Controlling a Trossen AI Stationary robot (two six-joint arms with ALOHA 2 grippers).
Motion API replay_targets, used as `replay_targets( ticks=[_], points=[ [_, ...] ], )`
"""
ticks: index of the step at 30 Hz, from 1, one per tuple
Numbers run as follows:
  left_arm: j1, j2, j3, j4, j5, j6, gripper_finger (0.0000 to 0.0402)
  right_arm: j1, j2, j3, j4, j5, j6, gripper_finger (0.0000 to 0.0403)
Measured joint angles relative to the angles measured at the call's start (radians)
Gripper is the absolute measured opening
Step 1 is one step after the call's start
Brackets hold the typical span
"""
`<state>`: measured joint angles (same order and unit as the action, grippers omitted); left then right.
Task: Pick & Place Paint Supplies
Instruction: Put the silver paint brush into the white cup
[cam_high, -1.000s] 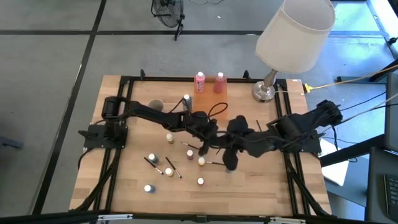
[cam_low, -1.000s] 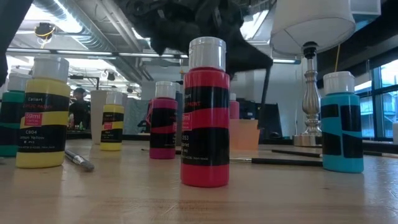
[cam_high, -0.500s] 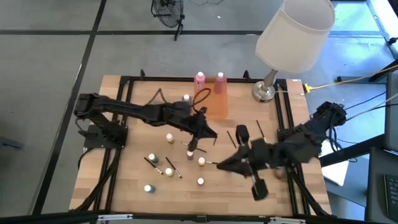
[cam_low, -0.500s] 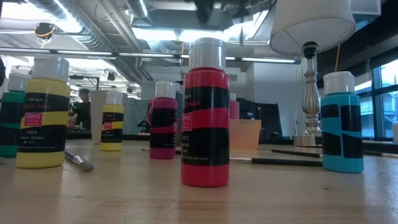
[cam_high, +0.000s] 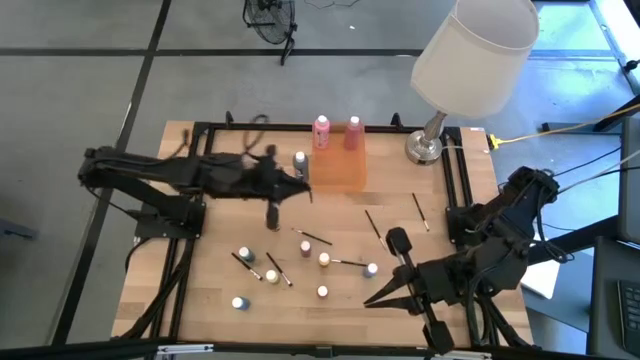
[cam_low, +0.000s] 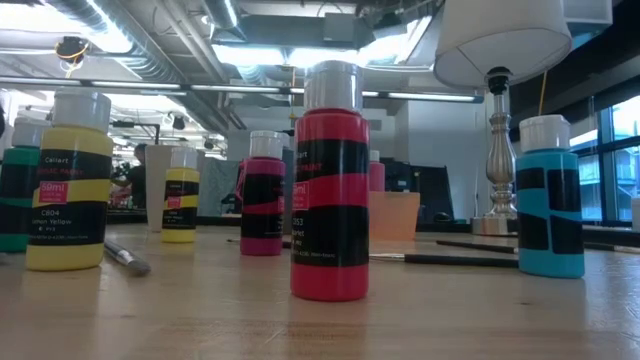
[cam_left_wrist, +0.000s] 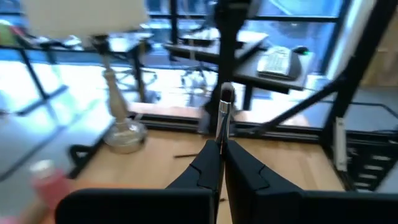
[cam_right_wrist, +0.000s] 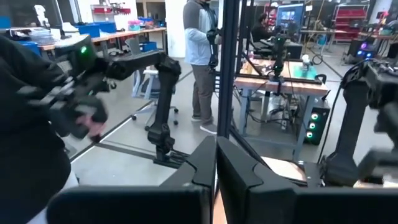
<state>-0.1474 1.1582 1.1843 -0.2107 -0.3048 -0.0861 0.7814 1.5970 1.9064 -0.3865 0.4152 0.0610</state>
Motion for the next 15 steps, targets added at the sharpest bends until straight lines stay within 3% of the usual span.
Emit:
replay_targets(
  ticks=[10,15],
  points=[
    [-0.163,-0.2,0.0,-0.315,-0.539,-0.173,0.0003,0.004,0.0,0.0,-0.041,0.001,0.106,0.0019],
    [-0.259,-0.258,0.0,-0.435,-0.725,-0.259,0.0003,0.007,0.005,0.0,-0.046,0.001,0.081,0.0019]
  ],
)
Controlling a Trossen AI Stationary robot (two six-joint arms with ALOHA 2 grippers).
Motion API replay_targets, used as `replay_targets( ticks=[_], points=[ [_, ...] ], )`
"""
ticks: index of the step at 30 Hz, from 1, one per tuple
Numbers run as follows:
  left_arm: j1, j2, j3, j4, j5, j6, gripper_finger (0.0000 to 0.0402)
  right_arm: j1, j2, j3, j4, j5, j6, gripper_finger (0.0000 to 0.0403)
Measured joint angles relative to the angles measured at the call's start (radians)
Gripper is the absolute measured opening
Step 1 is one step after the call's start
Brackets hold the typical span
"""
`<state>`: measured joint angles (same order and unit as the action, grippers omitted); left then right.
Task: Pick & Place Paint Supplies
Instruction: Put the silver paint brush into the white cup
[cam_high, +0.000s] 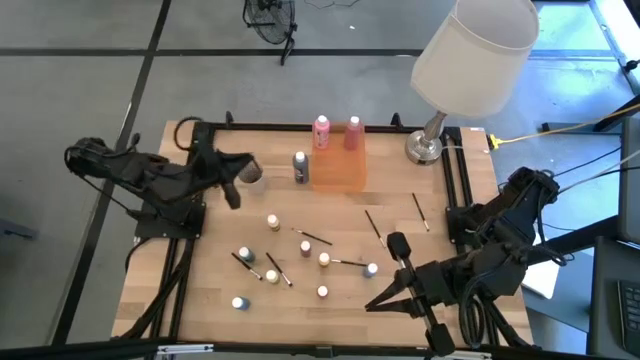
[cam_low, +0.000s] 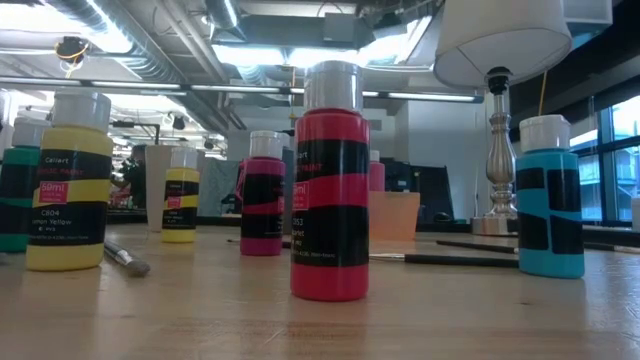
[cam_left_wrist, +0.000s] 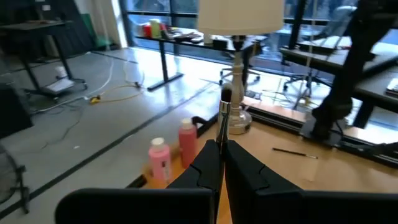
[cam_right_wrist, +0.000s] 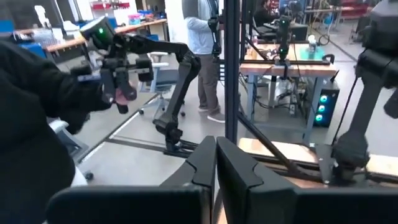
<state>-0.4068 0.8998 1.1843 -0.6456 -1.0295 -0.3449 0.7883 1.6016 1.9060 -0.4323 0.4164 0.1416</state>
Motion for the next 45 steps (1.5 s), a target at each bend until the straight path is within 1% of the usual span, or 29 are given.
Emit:
replay_targets(
  ticks=[4,8,14,17,20,25,30,33,35,37,40,45],
  points=[
    [-0.061,-0.039,0.0,-0.139,-0.08,-0.099,0.0003,-0.011,0.0,0.0,0.003,0.001,-0.065,0.0019],
    [-0.123,-0.072,0.0,-0.321,-0.137,-0.247,0.0003,-0.032,0.001,0.0,0.014,0.002,-0.152,0.0019],
    [-0.22,-0.087,-0.004,-0.561,-0.243,-0.446,0.0003,-0.068,0.001,0.0,0.025,0.002,-0.202,0.0019],
    [-0.254,-0.117,-0.089,-0.651,-0.304,-0.596,0.0003,-0.077,0.001,0.0,0.025,0.01,-0.202,0.0019],
    [-0.294,-0.183,-0.206,-0.654,-0.353,-0.7,0.0003,-0.076,0.001,0.0,0.016,0.068,-0.203,0.0018],
    [-0.375,-0.284,-0.36,-0.609,-0.453,-0.791,0.0003,-0.085,-0.004,0.0,0.011,0.161,-0.23,0.0018],
    [-0.432,-0.364,-0.478,-0.607,-0.471,-0.9,0.0003,-0.117,-0.018,0.0,0.004,0.175,-0.237,0.0018],
    [-0.463,-0.394,-0.532,-0.606,-0.523,-0.967,0.0003,-0.143,-0.017,0.0,-0.018,0.174,-0.237,0.0018],
    [-0.483,-0.404,-0.566,-0.605,-0.534,-0.996,0.0003,-0.163,-0.017,0.0,-0.027,0.16,-0.239,0.0018],
    [-0.484,-0.407,-0.594,-0.604,-0.539,-1.02,0.0003,-0.189,-0.017,0.0,-0.033,0.121,-0.238,0.0018],
    [-0.467,-0.407,-0.625,-0.608,-0.542,-1.063,0.0003,-0.229,-0.017,0.0,-0.033,0.058,-0.233,0.0018],
    [-0.425,-0.408,-0.654,-0.615,-0.544,-1.062,0.0002,-0.286,-0.017,0.0,-0.037,-0.035,-0.197,0.0018]
  ],
)
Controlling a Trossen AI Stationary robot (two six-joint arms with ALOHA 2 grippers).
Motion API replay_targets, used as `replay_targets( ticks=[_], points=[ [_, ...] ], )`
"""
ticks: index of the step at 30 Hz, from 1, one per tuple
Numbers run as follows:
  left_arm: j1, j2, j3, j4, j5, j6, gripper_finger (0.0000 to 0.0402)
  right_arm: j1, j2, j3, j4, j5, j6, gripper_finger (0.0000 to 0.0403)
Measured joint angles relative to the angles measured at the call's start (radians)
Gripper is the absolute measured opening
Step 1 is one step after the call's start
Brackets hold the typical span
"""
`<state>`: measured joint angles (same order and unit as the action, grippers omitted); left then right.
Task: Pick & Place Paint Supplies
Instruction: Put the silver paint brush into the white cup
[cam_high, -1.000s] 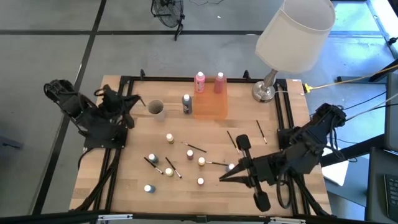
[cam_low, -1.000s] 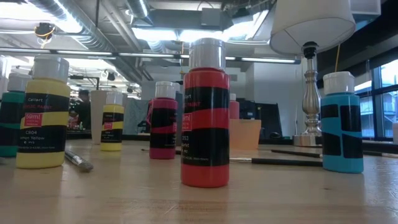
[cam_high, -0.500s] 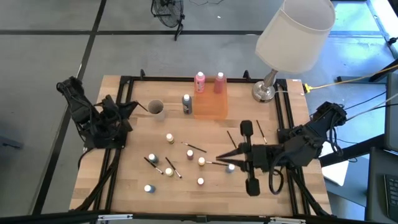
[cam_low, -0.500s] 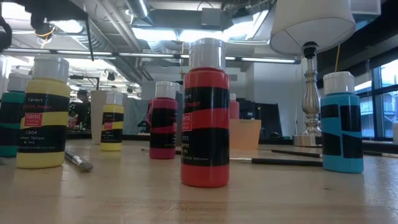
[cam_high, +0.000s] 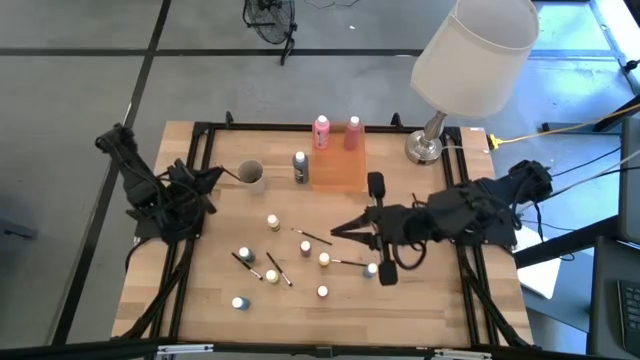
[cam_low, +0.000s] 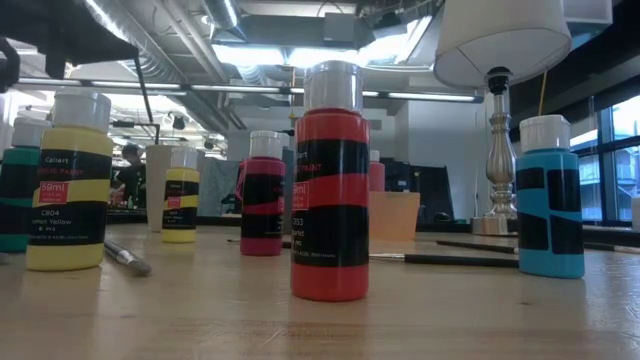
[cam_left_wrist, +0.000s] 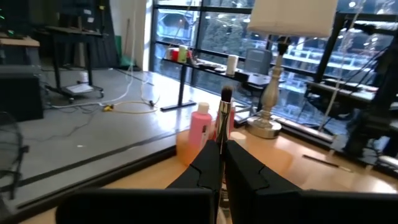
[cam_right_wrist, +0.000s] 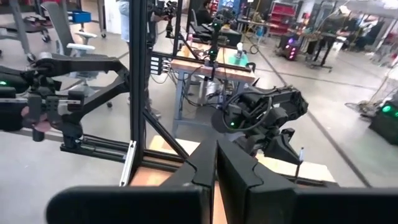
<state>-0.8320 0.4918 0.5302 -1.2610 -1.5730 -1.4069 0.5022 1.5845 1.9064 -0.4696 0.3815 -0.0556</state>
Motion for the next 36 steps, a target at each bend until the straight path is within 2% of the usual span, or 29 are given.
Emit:
replay_targets(
  ticks=[12,17,22,26,31,33,36],
  points=[
    [0.045,0.0,-0.002,-0.049,0.0,-0.004,0.0002,-0.093,0.0,0.0,0.009,-0.151,0.093,0.0018],
    [0.025,0.007,-0.002,0.042,0.001,0.033,0.0002,-0.112,0.0,0.0,0.028,-0.159,0.072,0.0013],
    [-0.002,0.034,-0.002,0.107,0.002,0.115,0.0002,-0.135,0.001,0.0,0.039,-0.223,0.055,0.0004],
    [0.037,0.026,-0.002,0.071,0.002,0.09,0.0002,-0.149,0.001,0.0,0.042,-0.253,0.055,0.0003],
    [0.093,0.023,-0.002,0.104,0.002,0.082,0.0002,-0.16,0.001,0.0,0.041,-0.263,0.056,0.0002],
    [0.094,0.023,-0.002,0.175,0.002,0.142,0.0002,-0.161,0.001,0.0,0.04,-0.266,0.058,0.0002],
    [0.094,0.028,-0.002,0.336,0.004,0.327,0.0002,-0.161,0.001,0.0,0.04,-0.266,0.072,0.0002]
  ],
)
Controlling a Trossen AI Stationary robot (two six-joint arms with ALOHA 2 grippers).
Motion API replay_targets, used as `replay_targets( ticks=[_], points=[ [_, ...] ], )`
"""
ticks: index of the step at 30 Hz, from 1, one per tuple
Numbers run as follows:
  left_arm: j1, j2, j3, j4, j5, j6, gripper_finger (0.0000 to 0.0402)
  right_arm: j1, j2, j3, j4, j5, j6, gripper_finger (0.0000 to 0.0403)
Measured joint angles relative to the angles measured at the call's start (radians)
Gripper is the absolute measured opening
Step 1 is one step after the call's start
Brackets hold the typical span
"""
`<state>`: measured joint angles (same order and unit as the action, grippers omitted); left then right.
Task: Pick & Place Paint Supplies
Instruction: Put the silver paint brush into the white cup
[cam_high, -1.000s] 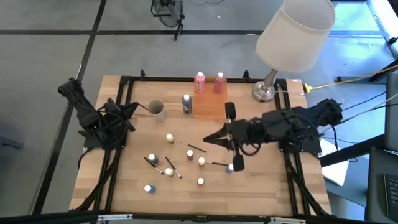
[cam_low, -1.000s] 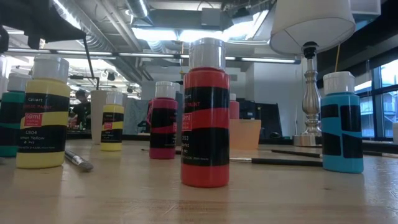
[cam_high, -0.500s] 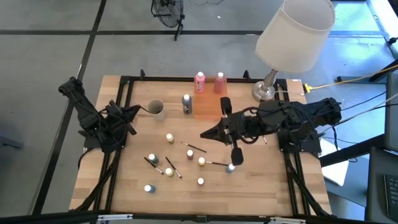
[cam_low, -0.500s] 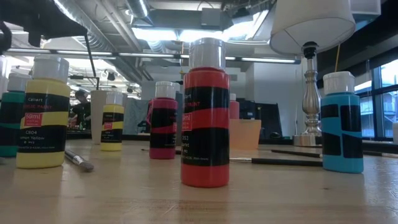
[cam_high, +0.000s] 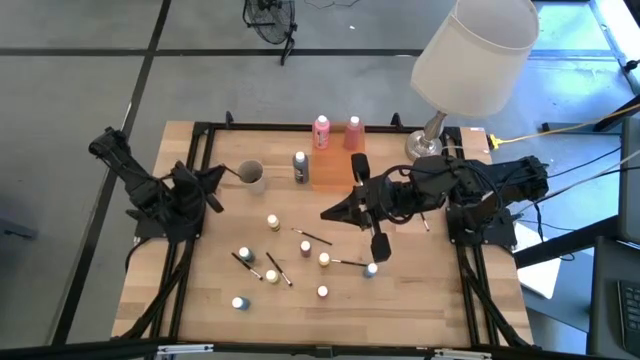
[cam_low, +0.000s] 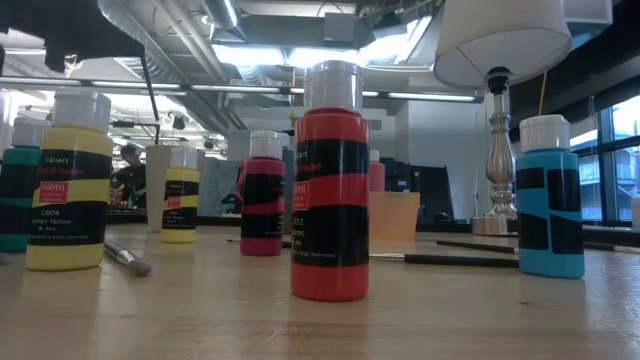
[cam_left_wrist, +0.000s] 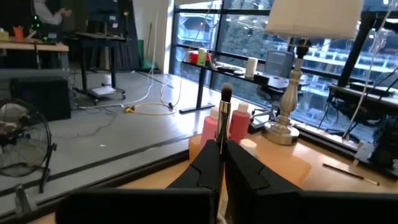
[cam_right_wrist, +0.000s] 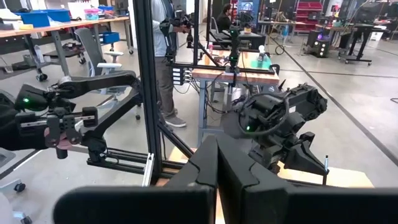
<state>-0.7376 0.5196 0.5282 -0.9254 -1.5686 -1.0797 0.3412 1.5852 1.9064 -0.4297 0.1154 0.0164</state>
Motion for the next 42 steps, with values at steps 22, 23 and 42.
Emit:
replay_targets(
  ticks=[22,23,42],
  points=[
    [0.73,0.0,0.018,0.86,0.846,1.04,0.0002,0.023,0.0,0.0,-0.002,-0.179,0.002,0.0001],
    [0.777,0.0,0.017,0.817,0.893,1.011,0.0002,0.027,0.0,0.0,-0.008,-0.179,0.002,0.0001],
    [0.956,-0.183,-0.033,0.573,1.118,0.889,0.0002,0.046,0.0,0.0,-0.053,-0.179,0.037,0.0001]
  ],
)
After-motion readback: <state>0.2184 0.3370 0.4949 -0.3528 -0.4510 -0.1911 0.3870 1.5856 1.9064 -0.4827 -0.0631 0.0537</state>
